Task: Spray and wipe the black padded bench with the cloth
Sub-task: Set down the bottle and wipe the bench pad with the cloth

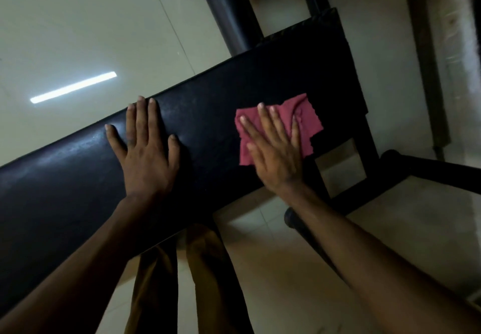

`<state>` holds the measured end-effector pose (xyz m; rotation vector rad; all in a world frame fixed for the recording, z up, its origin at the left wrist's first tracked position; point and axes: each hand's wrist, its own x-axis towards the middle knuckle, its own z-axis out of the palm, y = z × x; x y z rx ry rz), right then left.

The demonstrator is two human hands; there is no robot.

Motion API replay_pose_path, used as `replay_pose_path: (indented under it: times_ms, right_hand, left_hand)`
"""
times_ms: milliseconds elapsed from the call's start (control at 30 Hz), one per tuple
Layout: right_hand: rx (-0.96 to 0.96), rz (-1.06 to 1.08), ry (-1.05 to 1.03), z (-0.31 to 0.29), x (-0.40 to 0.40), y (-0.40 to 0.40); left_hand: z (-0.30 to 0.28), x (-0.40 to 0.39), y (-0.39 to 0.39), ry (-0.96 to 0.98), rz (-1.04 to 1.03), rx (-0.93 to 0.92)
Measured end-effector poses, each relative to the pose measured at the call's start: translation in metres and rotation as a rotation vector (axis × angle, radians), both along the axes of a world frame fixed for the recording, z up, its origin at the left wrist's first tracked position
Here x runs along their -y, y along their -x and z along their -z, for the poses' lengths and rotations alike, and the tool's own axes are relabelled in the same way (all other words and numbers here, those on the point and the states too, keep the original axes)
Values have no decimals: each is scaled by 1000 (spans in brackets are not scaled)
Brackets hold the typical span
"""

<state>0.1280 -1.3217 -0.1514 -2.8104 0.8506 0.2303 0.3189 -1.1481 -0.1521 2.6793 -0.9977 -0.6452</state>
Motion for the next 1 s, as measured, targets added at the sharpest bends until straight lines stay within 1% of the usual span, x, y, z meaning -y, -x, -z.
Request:
replay_pose_path:
  times_ms: [33,67,100,167,200,233,267,300,400,433,467,500,533,567,633,667,700,733,767,833,867,900,933,967,1000]
  right_hand:
    - [3,-21,2,-1,17,7]
    - [27,60,28,0,33,12]
    - [72,259,61,1,51,15]
    - [196,801,95,6,80,12]
    - [231,1002,107,8,84,5]
    - [218,1089,120,9,78,-3]
    - [186,1053,138,8,67,-9]
    - [159,934,136,6,51,-11]
    - [20,361,84,-3,10,8]
    - [-32,193,58,-4,12,19]
    - [-59,82,42,-5,23,27]
    - [-55,60,46,-5,35,33]
    - [-31,128,68,-3,45,35]
    - [20,302,98,1,53,32]
    - [145,740,145,8,56,15]
    - [190,889,160,11,47,2]
    - [209,950,164,12,31,-12]
    - [192,909,153,11,10,-23]
    - [154,776,119,8,-14,-30]
    - [36,325,65,2,-55,-29]
    - [-9,125,35,1,-61,-23]
    - [-31,-10,9,1,-55,-18]
    - [-36,-74,5,1,-45,-14]
    - [-35,-82,17,1,-35,-12]
    - [-24,-25,36,2,-30,-12]
  left_hand:
    - [0,0,0,0,0,1]
    - [0,1,0,-2,1,3]
    - [1,1,0,-5,2,5]
    - [1,1,1,-5,-3,14]
    - [1,1,1,-4,-5,17]
    - [1,1,1,-3,-6,17]
    - [2,1,1,-2,-9,14]
    - [1,1,1,-2,-11,10]
    - [0,2,1,-7,-9,9]
    - [0,2,1,-8,-7,8]
    - [0,2,1,-7,-7,7]
    - [0,2,1,-3,-8,8]
    - [0,2,1,0,-8,11]
    - [0,1,1,3,-6,13]
    - [2,2,2,11,-10,19]
    - [3,2,2,13,-9,36]
    - [4,1,3,8,-2,53]
    - [6,1,3,1,5,61]
    - [6,1,2,-3,9,57]
    - [4,0,-1,-18,19,36]
    - [2,-2,-2,-25,36,31]
    - [1,-4,-4,-27,57,28]
    - [0,-8,-7,-20,80,26]
    - [-1,-12,-9,-6,107,30]
    - [-2,-19,-12,11,137,40]
